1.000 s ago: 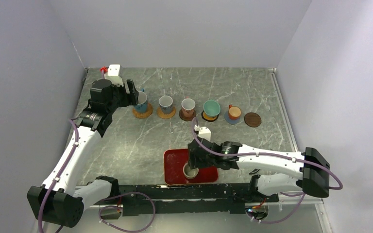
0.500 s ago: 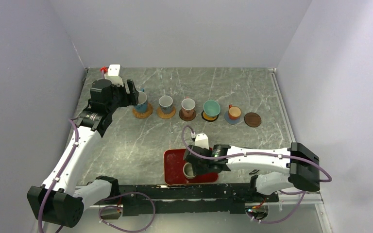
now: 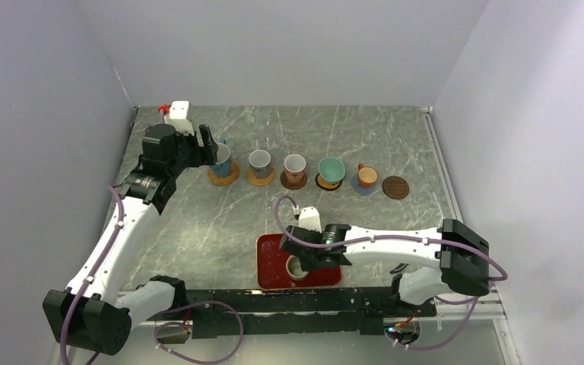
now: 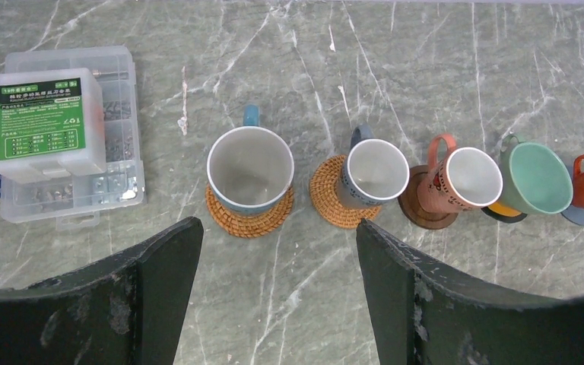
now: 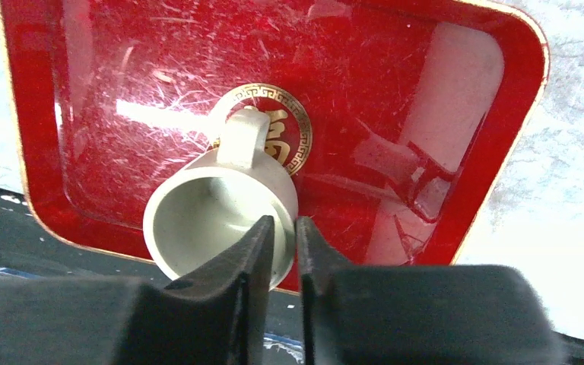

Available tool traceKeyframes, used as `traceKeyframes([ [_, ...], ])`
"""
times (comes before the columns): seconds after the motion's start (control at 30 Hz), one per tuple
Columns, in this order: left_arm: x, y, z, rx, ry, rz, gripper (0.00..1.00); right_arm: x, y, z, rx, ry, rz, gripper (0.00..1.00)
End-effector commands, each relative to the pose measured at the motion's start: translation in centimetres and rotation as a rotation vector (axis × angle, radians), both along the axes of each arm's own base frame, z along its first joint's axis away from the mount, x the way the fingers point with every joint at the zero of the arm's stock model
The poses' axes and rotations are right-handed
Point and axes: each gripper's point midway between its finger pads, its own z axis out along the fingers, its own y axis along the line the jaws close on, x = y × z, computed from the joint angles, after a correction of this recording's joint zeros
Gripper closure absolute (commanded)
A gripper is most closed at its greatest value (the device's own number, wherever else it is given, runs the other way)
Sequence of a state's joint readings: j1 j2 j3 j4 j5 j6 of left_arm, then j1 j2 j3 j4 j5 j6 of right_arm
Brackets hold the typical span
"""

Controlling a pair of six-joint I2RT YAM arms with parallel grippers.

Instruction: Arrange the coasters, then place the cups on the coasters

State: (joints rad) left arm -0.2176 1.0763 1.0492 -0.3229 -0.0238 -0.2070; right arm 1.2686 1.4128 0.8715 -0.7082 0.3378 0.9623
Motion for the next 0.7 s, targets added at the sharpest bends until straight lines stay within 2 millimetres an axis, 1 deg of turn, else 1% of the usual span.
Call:
traceKeyframes([
  [0.0, 0.4, -0.4, 1.5, -0.021, -0.033, -0.008, 0.20, 1.3, 1.3, 2.5, 0.034, -0.068, -0.001, 0.82],
  [0.2, 0.3, -0.2, 1.6, -0.013, -0.035, -0.002, 0.20, 2.4, 1.5, 4.6, 0.066, -0.109, 0.002, 1.00],
  [0.33, 0.4, 0.0, 1.6, -0.005, -0.036, 0.007, 0.20, 3.7, 1.4, 6.1, 0.097, -0.135, 0.018, 1.00],
  [0.47, 0.4, 0.1, 1.5, -0.001, -0.033, 0.011, 0.20, 5.2, 0.6, 7.1, 0.120, -0.151, 0.048, 1.00],
  [0.53, 0.5, 0.1, 1.4, 0.000, -0.032, 0.013, 0.20, 5.9, 0.2, 7.6, 0.162, -0.151, 0.072, 1.00],
  [0.6, 0.5, 0.1, 1.5, -0.001, -0.033, 0.010, 0.20, 6.0, -0.3, 7.6, 0.183, -0.136, 0.089, 1.00],
  [0.67, 0.5, 0.0, 1.4, -0.002, -0.033, 0.008, 0.20, 6.0, -1.0, 7.3, 0.169, -0.133, 0.108, 1.00],
])
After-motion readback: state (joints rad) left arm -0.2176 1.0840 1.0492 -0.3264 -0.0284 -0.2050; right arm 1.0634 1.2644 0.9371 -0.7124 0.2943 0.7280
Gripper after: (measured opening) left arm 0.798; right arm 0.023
